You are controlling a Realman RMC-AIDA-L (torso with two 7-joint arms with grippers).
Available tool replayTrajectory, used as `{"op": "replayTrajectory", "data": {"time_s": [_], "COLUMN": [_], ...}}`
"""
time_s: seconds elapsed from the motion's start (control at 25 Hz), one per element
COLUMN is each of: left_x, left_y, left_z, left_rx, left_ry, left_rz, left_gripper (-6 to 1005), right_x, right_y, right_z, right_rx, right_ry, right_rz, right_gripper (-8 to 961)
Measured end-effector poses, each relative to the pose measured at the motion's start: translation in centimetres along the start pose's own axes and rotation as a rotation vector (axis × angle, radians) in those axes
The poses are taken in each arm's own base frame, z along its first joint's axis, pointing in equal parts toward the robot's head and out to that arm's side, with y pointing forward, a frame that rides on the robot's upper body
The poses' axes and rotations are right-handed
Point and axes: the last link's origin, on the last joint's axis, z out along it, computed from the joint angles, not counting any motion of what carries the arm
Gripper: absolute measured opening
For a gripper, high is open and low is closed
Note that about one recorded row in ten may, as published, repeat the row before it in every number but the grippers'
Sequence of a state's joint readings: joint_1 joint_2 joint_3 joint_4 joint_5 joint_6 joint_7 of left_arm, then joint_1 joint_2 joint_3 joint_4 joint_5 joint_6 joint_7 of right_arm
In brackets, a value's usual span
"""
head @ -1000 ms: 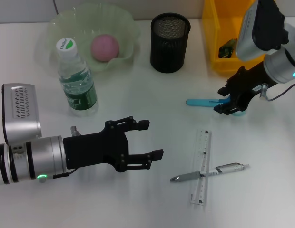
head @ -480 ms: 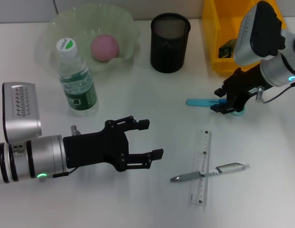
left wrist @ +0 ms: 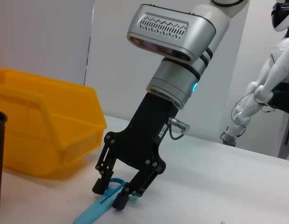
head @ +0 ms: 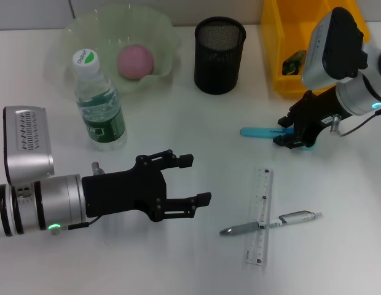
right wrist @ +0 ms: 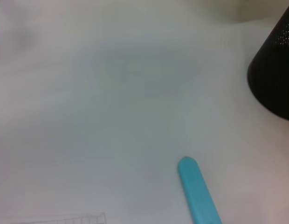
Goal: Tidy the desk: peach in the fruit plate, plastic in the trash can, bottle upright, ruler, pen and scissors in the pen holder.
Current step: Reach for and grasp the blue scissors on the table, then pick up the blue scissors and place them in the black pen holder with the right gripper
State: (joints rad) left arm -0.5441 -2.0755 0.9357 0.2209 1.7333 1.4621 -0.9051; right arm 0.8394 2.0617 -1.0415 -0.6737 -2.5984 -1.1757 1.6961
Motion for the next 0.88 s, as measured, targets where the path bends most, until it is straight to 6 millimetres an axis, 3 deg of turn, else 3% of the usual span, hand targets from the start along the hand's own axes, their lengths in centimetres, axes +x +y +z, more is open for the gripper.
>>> {"op": "replayTrajectory", "data": {"time_s": [0.32,0.64,0.88], "left_x": [0.1,0.1,0.2], "left_y": [0.1,0.1,0.0], "left_z": [0.0,0.0,0.0], "left_rx": [-0.004,-0.006,-0.005], "left_ry": [0.007,0.008,0.008], "left_rz": [-0.001,0.001,0.006], "left_gripper": [848,848,848], "right_x": [0.3,0.2,-0.4], "right_y": [0.1,0.2,0.3], "right_z": [0.1,0.0,-1.0], "right_rx": [0.001,-0.006,-0.033], "right_ry": [0.001,0.001,-0.006], "right_rz": [0.004,0.02,0.04], "right_gripper": [375,231,231]}}
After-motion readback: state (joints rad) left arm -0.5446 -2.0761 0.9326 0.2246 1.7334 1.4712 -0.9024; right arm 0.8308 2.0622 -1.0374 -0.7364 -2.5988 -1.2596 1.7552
